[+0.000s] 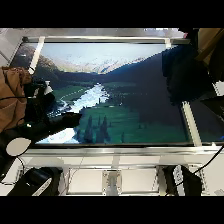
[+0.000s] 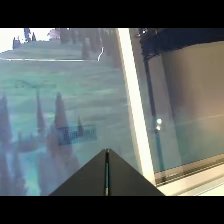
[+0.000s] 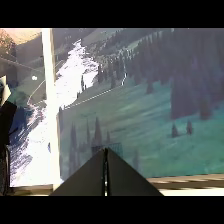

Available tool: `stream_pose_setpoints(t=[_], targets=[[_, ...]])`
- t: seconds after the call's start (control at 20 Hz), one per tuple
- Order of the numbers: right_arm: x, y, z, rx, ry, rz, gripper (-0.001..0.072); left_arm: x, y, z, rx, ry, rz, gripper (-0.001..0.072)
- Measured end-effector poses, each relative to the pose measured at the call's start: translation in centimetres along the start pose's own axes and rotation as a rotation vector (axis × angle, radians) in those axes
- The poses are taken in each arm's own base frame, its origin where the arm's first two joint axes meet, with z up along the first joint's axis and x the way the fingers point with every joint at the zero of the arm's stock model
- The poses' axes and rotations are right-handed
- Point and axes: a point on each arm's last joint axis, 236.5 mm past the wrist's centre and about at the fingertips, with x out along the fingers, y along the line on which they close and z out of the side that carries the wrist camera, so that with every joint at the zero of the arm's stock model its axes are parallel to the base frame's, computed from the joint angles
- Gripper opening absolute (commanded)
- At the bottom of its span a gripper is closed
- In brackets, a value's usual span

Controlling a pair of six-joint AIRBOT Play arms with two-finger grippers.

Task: Fold the clothes and pants, and hang the long-sleeved shirts on hangers.

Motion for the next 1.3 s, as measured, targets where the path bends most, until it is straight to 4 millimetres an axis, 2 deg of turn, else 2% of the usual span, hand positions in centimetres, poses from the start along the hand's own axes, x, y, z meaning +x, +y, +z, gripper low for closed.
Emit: stream_pose_setpoints(t=[0.5,0.7,0.75,0.8,0.9,1.0,1.1,1.2,1.25,1.3], targets=[[0.0,-0.1,0.3,-0.034,-0.01,-0.004,0.0035,0.1,0.0,0.4,0.006,-0.015,0.001,0.0009],[0.4,-1.0,4.4,-0.141,-0.14,-0.024,0.0035,0.0,1.0,1.0,0.05,-0.041,0.041,0.0021],[0.5,-1.2,5.5,-0.152,-0.17,-0.024,0.0035,-0.1,1.7,1.4,0.077,-0.053,0.071,0.0086],[0.6,-1.4,6.5,-0.155,-0.195,-0.025,0.0035,-0.3,2.7,2.0,0.108,-0.073,0.114,0.025],[1.0,-2.1,8.4,-0.153,-0.232,-0.033,0.0035,-1.4,5.5,4.4,0.138,-0.14,0.228,0.0279],[1.3,-2.7,10.0,-0.146,-0.266,-0.034,0.0035,-4.0,9.1,7.6,0.133,-0.226,0.371,0.0278],[1.2,-3.3,12.4,-0.134,-0.341,-0.042,0.0035,-8.2,13.2,11.2,0.124,-0.325,0.55,0.0278],[0.7,-3.5,14.7,-0.113,-0.43,-0.04,0.0035,-12.7,17.4,13.5,0.114,-0.371,0.73,0.0278],[0.5,-3.6,15.6,-0.103,-0.465,-0.037,0.0037,-14.5,19.6,14.0,0.095,-0.364,0.814,0.0312],[0.2,-3.4,16.3,-0.093,-0.495,-0.027,0.0068,-16.2,21.9,14.2,0.066,-0.339,0.897,0.0428]])
